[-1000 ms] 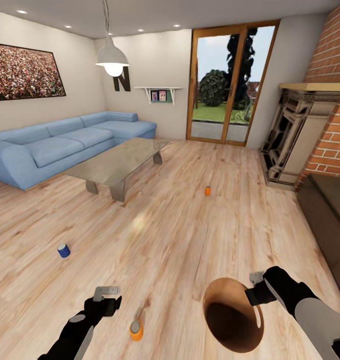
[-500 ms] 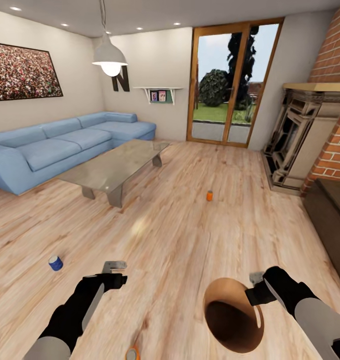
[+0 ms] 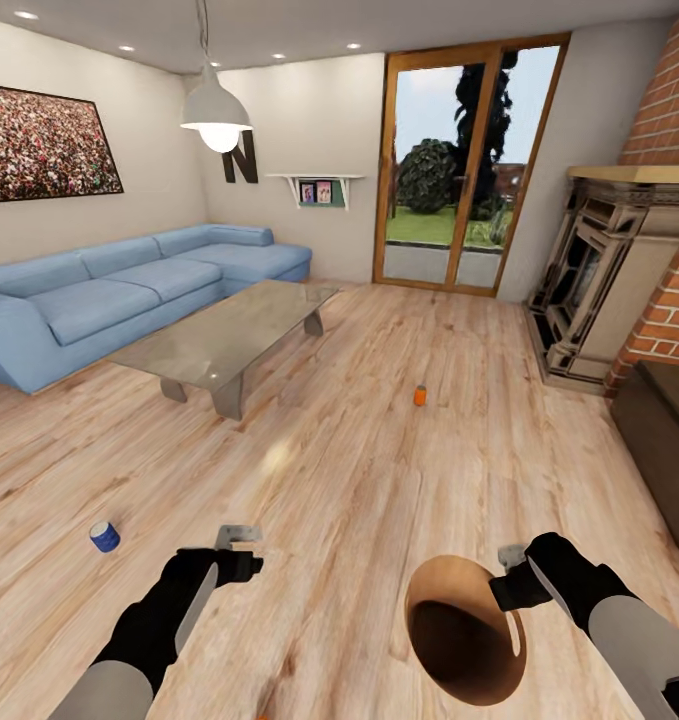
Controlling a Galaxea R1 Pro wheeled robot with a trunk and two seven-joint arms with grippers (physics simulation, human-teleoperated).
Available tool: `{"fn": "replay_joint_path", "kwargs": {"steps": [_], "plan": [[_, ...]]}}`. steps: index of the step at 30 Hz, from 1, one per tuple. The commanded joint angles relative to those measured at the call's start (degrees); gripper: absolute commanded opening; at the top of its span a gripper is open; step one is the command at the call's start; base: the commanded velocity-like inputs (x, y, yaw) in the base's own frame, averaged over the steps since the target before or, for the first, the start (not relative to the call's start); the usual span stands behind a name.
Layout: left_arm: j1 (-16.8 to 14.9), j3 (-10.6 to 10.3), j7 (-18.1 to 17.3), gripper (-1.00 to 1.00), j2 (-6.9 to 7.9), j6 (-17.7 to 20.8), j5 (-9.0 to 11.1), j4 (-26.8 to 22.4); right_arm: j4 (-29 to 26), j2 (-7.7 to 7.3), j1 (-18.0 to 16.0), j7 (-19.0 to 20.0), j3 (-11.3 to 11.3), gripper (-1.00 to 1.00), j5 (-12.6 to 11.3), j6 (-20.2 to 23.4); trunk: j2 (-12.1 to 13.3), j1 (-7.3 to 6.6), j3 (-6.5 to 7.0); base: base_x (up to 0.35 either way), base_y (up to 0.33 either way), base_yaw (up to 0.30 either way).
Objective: Put the three can of soda from the living room inside the tash can in the kitchen.
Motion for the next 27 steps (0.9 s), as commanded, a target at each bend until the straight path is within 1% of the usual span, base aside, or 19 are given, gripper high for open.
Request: {"fn": "replay_joint_path", "kwargs": {"steps": [1,2,4,6,7,10,11,13,14,17,18,22,24,27], "plan": [[0.01,0.04,-0.06,1.00,0.02,0.20,0.02,0.40,-0.02,-0.02,-0.04,0.18,-0.14,-1.00,-0.85,0.19,-0.40,0.22,-0.17,0.006,0.000,0.000],[0.02,0.02,-0.12,1.00,0.02,0.26,0.03,1.00,-0.03,-0.06,-0.05,0.20,-0.15,-1.00,-0.85,0.20,-0.80,0.44,-0.35,0.004,0.000,0.000],[0.02,-0.04,-0.21,1.00,-0.14,-0.36,0.18,5.89,-0.05,-0.21,-0.25,0.18,-0.17,-1.00,-0.87,0.41,-1.61,0.88,-0.71,0.002,0.000,0.000],[0.00,-0.08,-0.23,1.00,-0.40,-0.99,0.30,8.82,-0.06,-0.29,-0.78,0.12,-0.17,-1.00,-0.87,0.62,-2.41,1.32,-1.07,0.001,0.000,0.000],[-0.01,-0.11,-0.25,1.00,-0.84,-2.03,0.38,11.34,-0.01,-0.36,-1.85,0.08,-0.18,-1.00,-0.89,0.85,-2.81,1.53,-1.25,0.000,0.000,0.000],[-0.02,-0.13,-0.26,1.00,-1.24,-3.55,0.34,14.10,0.06,-0.42,-3.74,0.05,-0.18,-1.00,-0.95,2.12,-4.01,2.19,-1.79,0.000,0.000,0.000],[-0.02,-0.13,-0.26,1.00,-1.39,-4.25,0.29,15.38,0.03,-0.48,-4.89,0.03,-0.18,-1.00,-0.92,4.22,-4.41,2.41,-1.97,0.000,0.000,0.000],[-0.03,-0.14,-0.27,1.00,-1.48,-4.79,0.22,16.37,-0.01,-0.54,-6.11,0.02,-0.18,-1.00,-0.90,6.72,-5.22,2.85,-2.33,0.000,0.000,0.000],[-0.03,-0.19,-0.18,1.00,-1.54,-5.38,0.09,17.13,-0.03,-0.60,-7.49,0.02,-0.18,-1.00,-0.89,8.84,-5.62,3.07,-2.53,0.000,0.000,0.000],[-0.03,-0.30,-0.03,1.00,-1.59,-7.45,-0.12,17.85,-0.05,-0.80,-9.56,0.01,-0.18,-1.00,-0.85,11.04,-6.82,3.73,-3.10,0.000,0.000,0.000],[-0.03,-0.35,0.07,1.00,-1.61,-8.96,-0.24,18.14,-0.06,-0.97,-11.17,0.01,-0.18,-1.00,-0.79,12.22,-7.22,3.95,-3.29,0.000,0.000,0.000],[-0.03,-0.43,0.18,1.00,-1.63,-10.85,-0.37,18.81,-0.02,-1.42,-15.05,0.01,-0.13,-1.00,-0.65,16.05,-8.83,4.83,-4.03,0.000,0.000,0.000],[-0.03,-0.46,0.22,1.00,-1.66,-11.56,-0.41,19.54,0.00,-1.69,-17.24,0.01,-0.12,-1.00,-0.56,17.40,-9.63,5.27,-4.39,0.000,0.000,0.000],[-0.03,-0.48,0.23,1.00,-1.68,-11.93,-0.43,19.99,0.01,-2.04,-18.71,0.01,-0.11,-1.00,-0.54,17.40,-10.83,5.93,-4.93,0.000,0.000,0.000]]}}
